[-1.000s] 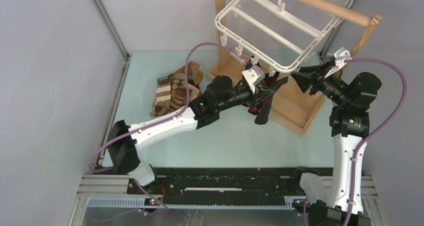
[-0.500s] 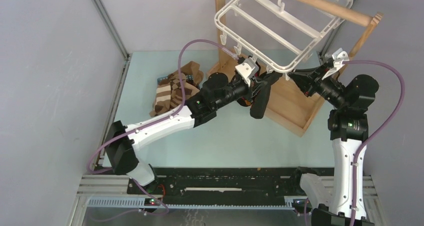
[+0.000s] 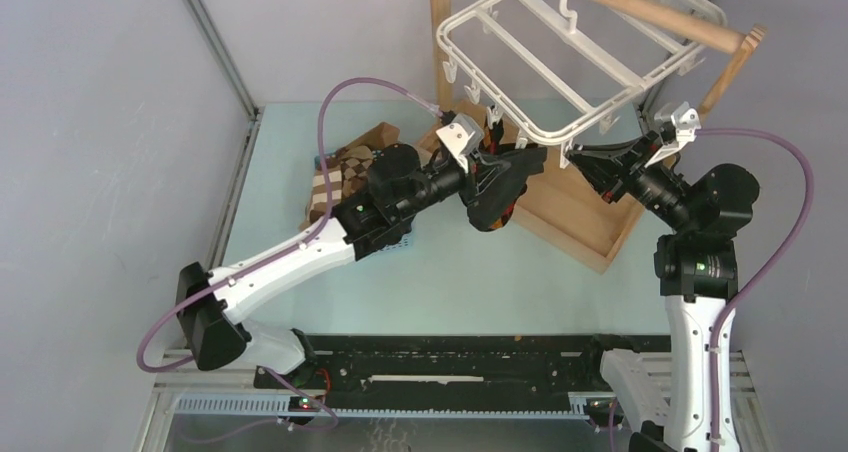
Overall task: Clip the socks to the hanger
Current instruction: Pick up the sock from the bin.
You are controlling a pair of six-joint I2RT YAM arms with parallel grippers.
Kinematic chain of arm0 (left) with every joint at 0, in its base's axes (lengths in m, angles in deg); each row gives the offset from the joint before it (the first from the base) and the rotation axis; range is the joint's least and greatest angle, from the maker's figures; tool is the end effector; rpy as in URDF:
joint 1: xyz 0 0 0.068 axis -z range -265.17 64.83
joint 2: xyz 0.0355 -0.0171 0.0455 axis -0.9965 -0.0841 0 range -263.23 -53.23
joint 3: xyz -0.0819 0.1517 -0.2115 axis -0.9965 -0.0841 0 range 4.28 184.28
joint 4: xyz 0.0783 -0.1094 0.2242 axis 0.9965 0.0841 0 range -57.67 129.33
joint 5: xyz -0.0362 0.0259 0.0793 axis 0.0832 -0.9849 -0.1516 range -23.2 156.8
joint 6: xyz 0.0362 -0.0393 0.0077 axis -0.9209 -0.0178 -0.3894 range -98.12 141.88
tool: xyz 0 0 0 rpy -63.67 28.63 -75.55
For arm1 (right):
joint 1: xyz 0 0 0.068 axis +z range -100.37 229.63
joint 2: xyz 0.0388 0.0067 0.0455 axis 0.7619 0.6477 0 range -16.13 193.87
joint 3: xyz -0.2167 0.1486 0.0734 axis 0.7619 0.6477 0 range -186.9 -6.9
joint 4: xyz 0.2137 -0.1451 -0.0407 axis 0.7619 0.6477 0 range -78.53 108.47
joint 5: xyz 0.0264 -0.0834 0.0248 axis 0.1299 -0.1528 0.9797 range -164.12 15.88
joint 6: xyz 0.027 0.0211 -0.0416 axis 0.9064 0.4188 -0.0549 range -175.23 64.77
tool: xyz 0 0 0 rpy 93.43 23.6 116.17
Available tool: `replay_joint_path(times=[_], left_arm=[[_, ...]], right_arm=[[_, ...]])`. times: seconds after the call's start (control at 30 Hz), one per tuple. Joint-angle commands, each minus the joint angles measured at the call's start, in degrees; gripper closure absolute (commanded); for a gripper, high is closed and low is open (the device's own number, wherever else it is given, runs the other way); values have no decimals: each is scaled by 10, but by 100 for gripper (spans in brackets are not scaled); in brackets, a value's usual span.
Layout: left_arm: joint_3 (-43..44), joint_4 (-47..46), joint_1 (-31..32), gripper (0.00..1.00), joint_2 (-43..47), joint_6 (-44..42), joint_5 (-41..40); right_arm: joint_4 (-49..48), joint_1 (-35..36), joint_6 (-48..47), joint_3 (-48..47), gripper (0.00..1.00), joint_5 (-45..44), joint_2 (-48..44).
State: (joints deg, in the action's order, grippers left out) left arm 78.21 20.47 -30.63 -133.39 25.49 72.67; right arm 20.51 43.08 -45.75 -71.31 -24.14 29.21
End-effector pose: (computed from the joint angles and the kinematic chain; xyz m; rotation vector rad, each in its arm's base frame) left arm 0.1907 -0.2741 0.4175 0.7388 1.3494 -0.8924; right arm 0.1441 0.0109 0.4549 -0.5358 1.3922 0.6473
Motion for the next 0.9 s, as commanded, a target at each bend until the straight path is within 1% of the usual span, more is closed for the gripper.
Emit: replay_joint_path(times=[0.0,0.1,0.2,0.37,0.47,0.7,0.87], left_arm=[[-15,29,-1,100,43,-2,56],[-23,40,1,100,55,0,97],[-21,57,19,100,61,-10,119],[-13,78,49,100,49,-18,78],[-1,78,53,100,28,-18,50],[58,85,53,100,-47,-34,44],[107,62,53,100,-95,-34,13]], right_arm=[[-14,19,69,10,93,18,-17],[-15,33,76,20,93,12,-23],[-10,41,77,25,93,6,-28],[-6,48,77,29,93,-3,-34],[1,49,70,29,93,-3,-38],[28,48,33,28,91,-9,-43],[44,42,14,28,90,-20,-43]])
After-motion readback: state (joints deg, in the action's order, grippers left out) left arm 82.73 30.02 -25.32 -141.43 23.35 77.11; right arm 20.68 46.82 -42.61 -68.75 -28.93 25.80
